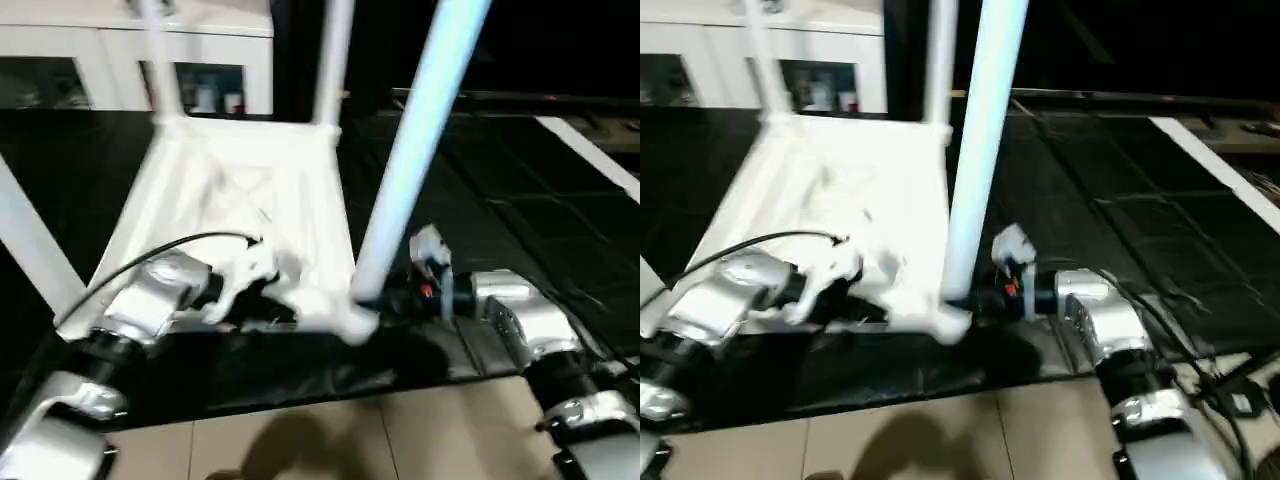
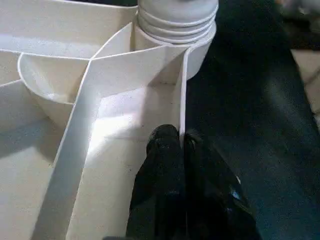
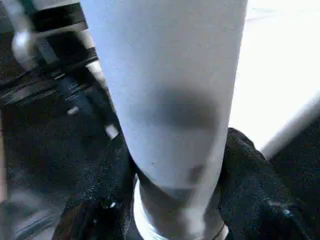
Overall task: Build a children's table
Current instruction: Rotate leg to tighten
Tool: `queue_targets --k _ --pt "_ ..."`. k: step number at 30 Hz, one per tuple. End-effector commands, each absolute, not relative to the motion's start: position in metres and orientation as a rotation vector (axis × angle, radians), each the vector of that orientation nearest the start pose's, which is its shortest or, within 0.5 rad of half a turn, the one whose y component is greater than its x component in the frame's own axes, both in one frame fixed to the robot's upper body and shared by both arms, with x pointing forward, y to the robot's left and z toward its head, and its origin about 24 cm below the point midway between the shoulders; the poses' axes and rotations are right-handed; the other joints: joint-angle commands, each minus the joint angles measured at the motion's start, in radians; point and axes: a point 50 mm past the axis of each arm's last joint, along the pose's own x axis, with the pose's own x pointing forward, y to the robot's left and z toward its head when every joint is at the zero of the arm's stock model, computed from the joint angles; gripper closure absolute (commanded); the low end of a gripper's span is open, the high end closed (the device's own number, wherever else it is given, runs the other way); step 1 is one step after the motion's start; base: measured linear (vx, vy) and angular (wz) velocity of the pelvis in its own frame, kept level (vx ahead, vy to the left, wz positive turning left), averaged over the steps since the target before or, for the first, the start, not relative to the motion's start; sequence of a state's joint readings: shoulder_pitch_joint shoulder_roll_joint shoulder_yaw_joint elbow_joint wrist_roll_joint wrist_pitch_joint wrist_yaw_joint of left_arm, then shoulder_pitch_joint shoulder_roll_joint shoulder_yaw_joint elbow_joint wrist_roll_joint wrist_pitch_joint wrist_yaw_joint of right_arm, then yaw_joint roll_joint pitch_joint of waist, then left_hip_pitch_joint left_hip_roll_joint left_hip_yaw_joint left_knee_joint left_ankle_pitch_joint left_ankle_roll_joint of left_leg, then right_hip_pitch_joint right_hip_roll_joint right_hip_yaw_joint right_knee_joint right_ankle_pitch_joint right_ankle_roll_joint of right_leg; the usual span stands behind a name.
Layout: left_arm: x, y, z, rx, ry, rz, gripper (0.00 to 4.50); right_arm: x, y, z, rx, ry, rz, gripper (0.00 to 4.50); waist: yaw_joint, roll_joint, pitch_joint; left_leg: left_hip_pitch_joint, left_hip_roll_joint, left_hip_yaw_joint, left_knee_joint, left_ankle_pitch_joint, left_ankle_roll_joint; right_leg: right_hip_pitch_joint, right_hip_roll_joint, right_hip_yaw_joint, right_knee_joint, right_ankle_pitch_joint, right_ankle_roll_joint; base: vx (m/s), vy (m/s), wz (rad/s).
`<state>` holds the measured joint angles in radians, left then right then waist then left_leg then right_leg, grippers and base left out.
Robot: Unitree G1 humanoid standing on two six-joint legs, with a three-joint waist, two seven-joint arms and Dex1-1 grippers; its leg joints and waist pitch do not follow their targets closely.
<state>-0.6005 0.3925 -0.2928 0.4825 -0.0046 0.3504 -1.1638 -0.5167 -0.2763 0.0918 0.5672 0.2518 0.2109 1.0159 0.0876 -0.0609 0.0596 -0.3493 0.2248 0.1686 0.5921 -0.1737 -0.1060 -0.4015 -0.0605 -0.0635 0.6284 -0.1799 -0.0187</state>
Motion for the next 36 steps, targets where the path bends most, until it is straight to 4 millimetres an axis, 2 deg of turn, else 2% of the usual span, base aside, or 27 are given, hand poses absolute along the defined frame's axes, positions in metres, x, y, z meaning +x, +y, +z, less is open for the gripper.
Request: queue_targets --k 1,3,6,10,12,13,14,16,19,21,24,25,26,29,30,33,36 --pt "0.327 0.104 0.066 0.282 0.495 -1.203 4.5 0.316 -0.099 0.04 0.129 0.349 1.029 2.49 0.0 0.009 -0.063 0.0 0.001 0.001 -0.073 -0.254 -0.018 0.044 -0.067 0.041 -0.097 -0.379 -0.144 0.0 0.0 0.0" --pt "0.331 0.092 0.065 0.266 0.484 -1.145 4.5 0.319 -0.086 0.036 0.125 0.379 0.937 2.5 -0.004 0.007 -0.064 0.003 -0.002 0.002 -0.071 -0.251 -0.016 0.041 -0.069 0.041 -0.102 -0.416 -0.13 0.0 0.0 0.0" --pt "0.337 0.078 0.065 0.249 0.468 -1.071 4.5 0.323 -0.07 0.03 0.113 0.429 0.858 2.5 -0.011 0.012 -0.062 0.004 -0.004 -0.001 -0.072 -0.275 -0.017 0.037 -0.069 0.037 -0.11 -0.483 -0.107 0.0 0.0 0.0" --pt "0.339 0.067 0.065 0.271 0.456 -1.041 4.5 0.323 -0.056 0.03 0.063 0.424 0.857 2.5 -0.012 0.014 -0.064 0.007 -0.002 -0.002 -0.073 -0.294 -0.007 0.033 -0.07 0.038 -0.116 -0.489 -0.089 0.0 0.0 0.0" --pt "0.339 0.067 0.065 0.276 0.449 -1.055 4.5 0.324 -0.056 0.032 0.08 0.407 0.85 1.98 -0.013 0.014 -0.065 0.003 -0.002 -0.002 -0.075 -0.288 -0.003 0.036 -0.069 0.039 -0.112 -0.456 -0.096 0.0 0.0 0.0" --pt "0.339 0.067 0.065 0.277 0.447 -1.059 4.5 0.324 -0.056 0.033 0.081 0.404 0.85 1.85 -0.013 0.014 -0.064 0.002 -0.001 -0.002 -0.076 -0.289 -0.002 0.036 -0.068 0.038 -0.112 -0.452 -0.097 0.0 0.0 0.0" --pt "0.337 0.069 0.065 0.291 0.432 -1.094 4.5 0.324 -0.056 0.036 0.11 0.388 0.847 1.81 -0.014 0.01 -0.066 0.002 0.0 -0.001 -0.077 -0.285 0.001 0.037 -0.068 0.039 -0.111 -0.425 -0.104 0.0 0.0 0.0" --pt "0.334 0.073 0.063 0.313 0.431 -1.127 4.5 0.324 -0.057 0.038 0.115 0.367 0.841 1.64 -0.014 0.013 -0.064 0.002 -0.001 -0.001 -0.078 -0.29 0.003 0.036 -0.069 0.04 -0.112 -0.427 -0.104 0.0 0.0 0.0" --pt "0.331 0.085 0.061 0.335 0.434 -1.172 4.5 0.322 -0.067 0.039 0.103 0.334 0.872 1.32 -0.015 0.012 -0.066 0.0 -0.001 -0.002 -0.079 -0.285 0.003 0.038 -0.073 0.041 -0.114 -0.445 -0.092 0.0 0.0 0.0" --pt "0.33 0.088 0.062 0.333 0.434 -1.182 4.5 0.322 -0.071 0.038 0.095 0.335 0.882 1.24 -0.018 0.014 -0.069 -0.002 0.002 -0.001 -0.08 -0.259 0.005 0.041 -0.071 0.043 -0.105 -0.382 -0.113 0.0 0.0 0.0" --pt "0.324 0.1 0.063 0.358 0.427 -1.272 4.5 0.318 -0.088 0.039 0.083 0.324 0.957 0.85 -0.017 0.015 -0.072 -0.003 0.004 0.002 -0.078 -0.219 0.018 0.047 -0.07 0.044 -0.095 -0.279 -0.152 0.0 0.0 0.0" --pt "0.321 0.104 0.064 0.35 0.433 -1.299 4.5 0.316 -0.094 0.04 0.069 0.317 0.989 0.85 -0.014 0.017 -0.074 -0.001 0.005 0.005 -0.077 -0.203 0.028 0.05 -0.069 0.044 -0.093 -0.234 -0.165 0.0 0.0 0.0" --pt "0.32 0.106 0.064 0.35 0.43 -1.323 4.5 0.314 -0.099 0.041 0.052 0.31 1.023 0.65 -0.014 0.021 -0.074 -0.002 0.005 0.006 -0.077 -0.182 0.032 0.05 -0.067 0.045 -0.087 -0.189 -0.18 0.0 0.0 0.0" --pt "0.315 0.115 0.066 0.371 0.438 -1.409 4.5 0.312 -0.119 0.049 0.006 0.278 1.117 0.44 -0.007 0.021 -0.078 0.003 0.007 0.008 -0.074 -0.156 0.041 0.053 -0.065 0.044 -0.081 -0.115 -0.207 0.0 0.0 0.0" --pt "0.314 0.119 0.066 0.379 0.448 -1.43 4.5 0.313 -0.126 0.053 0.001 0.271 1.128 0.4 -0.002 0.022 -0.076 0.001 0.006 0.01 -0.074 -0.154 0.05 0.053 -0.065 0.045 -0.078 -0.09 -0.219 0.0 0.0 0.0" --pt "0.313 0.124 0.066 0.388 0.464 -1.46 4.5 0.315 -0.135 0.057 0.0 0.271 1.158 0.2 0.005 0.022 -0.076 0.004 0.008 0.01 -0.075 -0.162 0.045 0.053 -0.067 0.043 -0.076 -0.086 -0.235 0.0 0.0 0.0" --pt "0.312 0.13 0.067 0.399 0.484 -1.498 4.5 0.312 -0.141 0.059 -0.031 0.287 1.241 0.2 0.011 0.021 -0.074 0.003 0.008 0.011 -0.076 -0.181 0.036 0.055 -0.067 0.043 -0.08 -0.131 -0.226 0.0 0.0 0.0"
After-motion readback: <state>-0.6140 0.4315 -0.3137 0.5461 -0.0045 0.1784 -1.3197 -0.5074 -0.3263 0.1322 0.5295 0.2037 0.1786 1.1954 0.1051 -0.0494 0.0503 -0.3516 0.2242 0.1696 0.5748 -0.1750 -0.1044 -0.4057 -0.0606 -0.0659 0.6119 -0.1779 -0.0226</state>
